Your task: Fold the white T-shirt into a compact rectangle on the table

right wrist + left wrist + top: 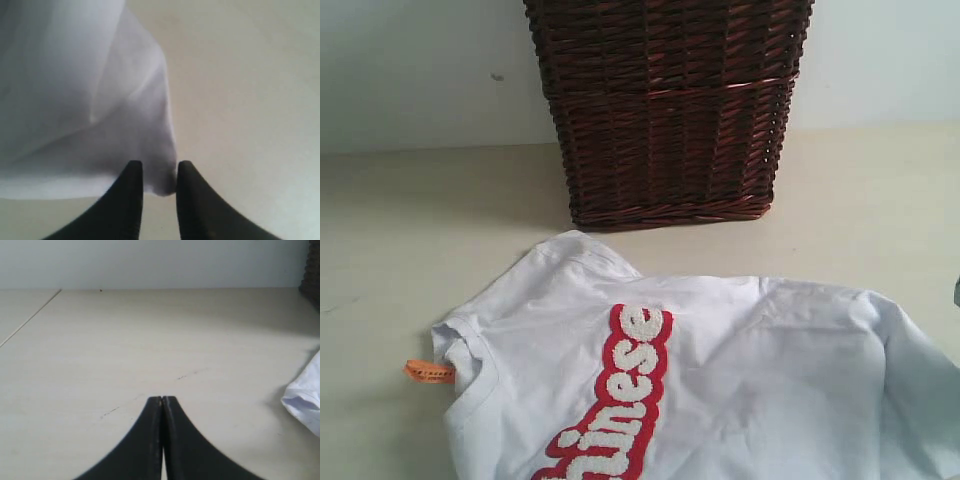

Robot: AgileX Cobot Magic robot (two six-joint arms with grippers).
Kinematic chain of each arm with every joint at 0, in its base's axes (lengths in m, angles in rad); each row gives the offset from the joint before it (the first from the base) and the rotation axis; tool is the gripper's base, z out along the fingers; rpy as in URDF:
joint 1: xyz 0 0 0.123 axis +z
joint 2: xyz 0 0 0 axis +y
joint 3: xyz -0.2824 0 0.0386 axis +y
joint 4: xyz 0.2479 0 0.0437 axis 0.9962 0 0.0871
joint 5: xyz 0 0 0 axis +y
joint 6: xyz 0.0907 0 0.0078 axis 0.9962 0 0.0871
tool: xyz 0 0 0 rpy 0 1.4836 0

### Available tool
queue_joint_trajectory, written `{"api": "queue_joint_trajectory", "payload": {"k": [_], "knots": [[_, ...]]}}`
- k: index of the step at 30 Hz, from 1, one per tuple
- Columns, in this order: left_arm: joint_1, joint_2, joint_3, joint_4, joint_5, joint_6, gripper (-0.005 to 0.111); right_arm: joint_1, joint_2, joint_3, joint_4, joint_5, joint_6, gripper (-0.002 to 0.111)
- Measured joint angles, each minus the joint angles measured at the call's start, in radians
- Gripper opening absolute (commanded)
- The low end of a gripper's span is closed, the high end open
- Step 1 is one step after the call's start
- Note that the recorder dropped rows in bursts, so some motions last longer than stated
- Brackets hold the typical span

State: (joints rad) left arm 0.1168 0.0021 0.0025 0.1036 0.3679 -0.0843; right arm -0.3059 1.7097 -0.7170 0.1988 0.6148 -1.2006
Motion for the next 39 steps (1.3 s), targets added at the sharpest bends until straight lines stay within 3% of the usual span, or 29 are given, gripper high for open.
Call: {"api": "queue_joint_trajectory", "payload": {"k": [3,10,18,22,25,29,31,34,37,39], "knots": [[0.000,0.000,0.000,0.000,0.000,0.000,0.000,0.000,0.000,0.000,0.000,-0.001,0.000,0.000],[0.000,0.000,0.000,0.000,0.000,0.000,0.000,0.000,-0.041,0.002,0.000,-0.048,0.000,0.000],[0.000,0.000,0.000,0.000,0.000,0.000,0.000,0.002,-0.201,-0.001,0.134,-0.520,-0.099,0.000],[0.000,0.000,0.000,0.000,0.000,0.000,0.000,0.002,-0.211,-0.029,0.158,-0.581,-0.121,0.001],[0.000,0.000,0.000,0.000,0.000,0.000,0.000,0.002,-0.193,-0.035,0.163,-0.583,-0.124,0.014],[0.000,0.000,0.000,0.000,0.000,0.000,0.000,0.002,-0.157,-0.035,0.165,-0.564,-0.124,0.049],[0.000,0.000,0.000,0.000,0.000,0.000,0.000,0.002,-0.142,-0.035,0.165,-0.561,-0.124,0.060],[0.000,0.000,0.000,0.000,0.000,0.000,0.000,0.002,-0.142,-0.035,0.181,-0.557,-0.122,0.062],[0.000,0.000,0.000,0.000,0.000,0.000,0.000,0.002,-0.178,-0.035,0.225,-0.525,-0.116,0.056],[0.000,0.000,0.000,0.000,0.000,0.000,0.000,0.021,-0.242,-0.035,0.296,-0.359,-0.122,0.050]]}}
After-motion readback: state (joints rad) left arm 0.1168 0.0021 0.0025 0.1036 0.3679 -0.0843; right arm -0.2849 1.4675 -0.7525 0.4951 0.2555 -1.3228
